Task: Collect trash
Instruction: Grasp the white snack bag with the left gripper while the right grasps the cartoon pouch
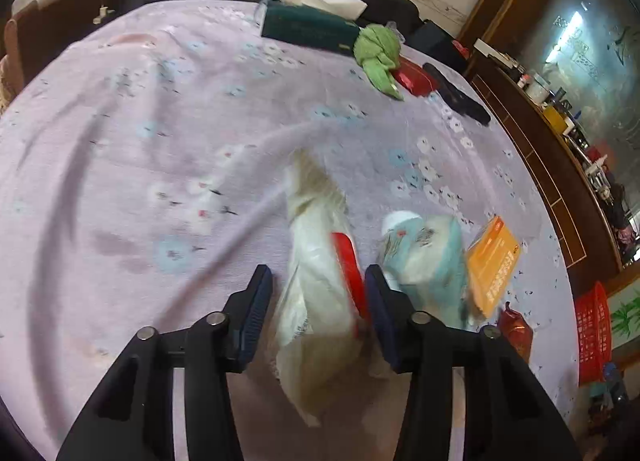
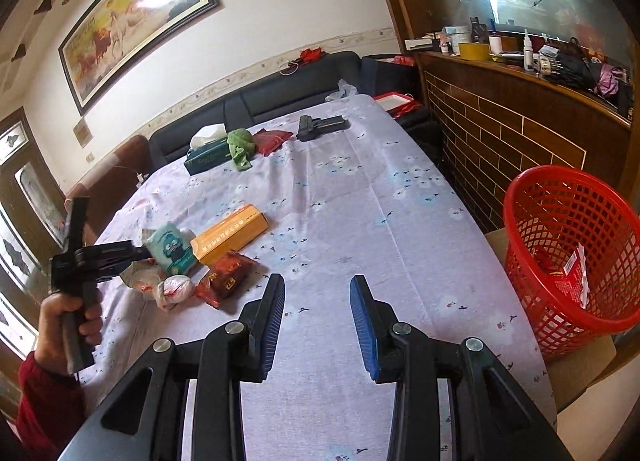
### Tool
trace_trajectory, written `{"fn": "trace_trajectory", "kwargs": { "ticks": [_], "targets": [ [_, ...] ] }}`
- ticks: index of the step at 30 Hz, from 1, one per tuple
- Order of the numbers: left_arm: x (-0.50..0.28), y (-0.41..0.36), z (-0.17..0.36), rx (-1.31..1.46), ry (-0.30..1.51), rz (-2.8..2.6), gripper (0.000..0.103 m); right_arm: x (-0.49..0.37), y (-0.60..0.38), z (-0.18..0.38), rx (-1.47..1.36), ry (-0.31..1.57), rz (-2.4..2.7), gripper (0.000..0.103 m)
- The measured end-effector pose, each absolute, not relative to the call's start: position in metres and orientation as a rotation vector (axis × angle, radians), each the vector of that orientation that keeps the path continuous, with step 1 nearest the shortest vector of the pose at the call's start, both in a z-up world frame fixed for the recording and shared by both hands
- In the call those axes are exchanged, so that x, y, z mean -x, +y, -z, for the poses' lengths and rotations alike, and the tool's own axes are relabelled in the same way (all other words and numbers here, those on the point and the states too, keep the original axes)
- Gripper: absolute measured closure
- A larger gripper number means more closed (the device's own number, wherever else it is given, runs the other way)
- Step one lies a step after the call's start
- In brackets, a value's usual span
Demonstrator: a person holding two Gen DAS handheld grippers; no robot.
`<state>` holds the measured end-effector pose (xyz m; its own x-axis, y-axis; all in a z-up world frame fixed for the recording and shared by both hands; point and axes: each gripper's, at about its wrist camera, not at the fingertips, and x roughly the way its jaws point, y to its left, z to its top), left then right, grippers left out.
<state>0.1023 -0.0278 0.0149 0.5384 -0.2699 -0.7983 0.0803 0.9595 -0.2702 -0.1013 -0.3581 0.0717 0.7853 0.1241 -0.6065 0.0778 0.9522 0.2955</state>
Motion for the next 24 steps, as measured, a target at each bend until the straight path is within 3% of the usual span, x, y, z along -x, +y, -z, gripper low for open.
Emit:
{"fn": "trace_trajectory", "kwargs": {
  "ticks": [4,16,24],
  "targets": [
    [-0.1,-0.022,-0.016,0.226,0.941,0.223,0.067,0.094,-0.345,-0.075,-0.289,0.677,-0.057,0.066],
    [-0.087,0.021,-0.04,0.288,0.743,0.056,0.067,0.01,-0.236,-0.084,-0.064,0.723,-0.408,0.032],
    [-0.085,0.015,-0.041,0.249,0.733,0.048,0.067,-0.062,-0.176,-0.053,0.119,0.805,-0.542,0.032]
  ]
}}
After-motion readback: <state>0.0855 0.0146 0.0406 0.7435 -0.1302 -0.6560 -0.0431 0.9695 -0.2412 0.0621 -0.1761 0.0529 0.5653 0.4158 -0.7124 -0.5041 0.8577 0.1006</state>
